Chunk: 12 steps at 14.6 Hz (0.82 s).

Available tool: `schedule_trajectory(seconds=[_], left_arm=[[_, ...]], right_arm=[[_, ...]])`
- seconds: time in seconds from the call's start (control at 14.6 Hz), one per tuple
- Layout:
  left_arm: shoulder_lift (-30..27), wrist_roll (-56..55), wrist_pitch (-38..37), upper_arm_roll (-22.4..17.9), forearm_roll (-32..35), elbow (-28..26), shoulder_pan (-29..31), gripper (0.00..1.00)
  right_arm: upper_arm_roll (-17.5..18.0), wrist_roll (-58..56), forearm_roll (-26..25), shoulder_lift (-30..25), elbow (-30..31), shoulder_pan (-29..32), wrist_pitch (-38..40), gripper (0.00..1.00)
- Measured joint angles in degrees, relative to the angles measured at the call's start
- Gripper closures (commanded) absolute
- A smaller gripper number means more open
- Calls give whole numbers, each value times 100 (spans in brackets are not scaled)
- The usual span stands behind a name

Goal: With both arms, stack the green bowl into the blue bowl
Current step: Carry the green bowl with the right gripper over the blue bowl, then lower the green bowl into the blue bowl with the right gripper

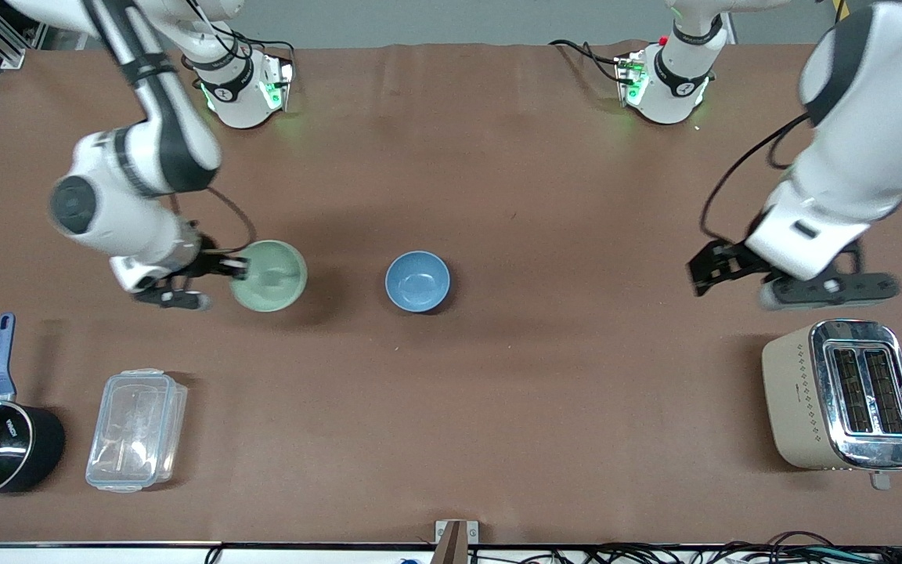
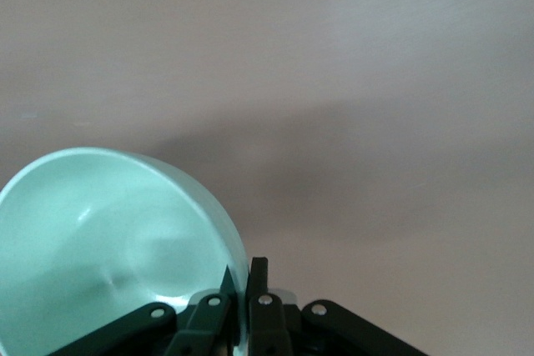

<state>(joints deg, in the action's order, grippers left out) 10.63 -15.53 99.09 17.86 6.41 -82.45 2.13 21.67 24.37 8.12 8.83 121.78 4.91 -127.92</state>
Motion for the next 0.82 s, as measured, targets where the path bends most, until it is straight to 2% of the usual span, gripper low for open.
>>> schedule_trajectory(seconds=[0.14,0.27,0.48,0.62,0.75,0.82], left_arm=[[-256,317,-369,4,-38,-43,226,0],[-484,503,-639,-59,-211,-102,297,0],[-815,924,-901,-497,-299,-277,135,0],[-1051,1004,-940,-942,-341,-489,-171,0],[-1241,1005,-939,-1107,-449,-700,-293,0],[-1288,1005,-938,-1110,-465,-753,-309,0]], right_arm=[[587,1056,-9,62,-4,-112,-451,100],[849,1773,-134,252,-89,-286,-728,100],[891,2696,-751,652,-429,-702,-791,100],[897,3532,-1451,1027,-697,-1009,-793,100],[900,4263,-2137,1429,-907,-1253,-796,100],[900,4469,-2319,1580,-965,-1346,-806,100]])
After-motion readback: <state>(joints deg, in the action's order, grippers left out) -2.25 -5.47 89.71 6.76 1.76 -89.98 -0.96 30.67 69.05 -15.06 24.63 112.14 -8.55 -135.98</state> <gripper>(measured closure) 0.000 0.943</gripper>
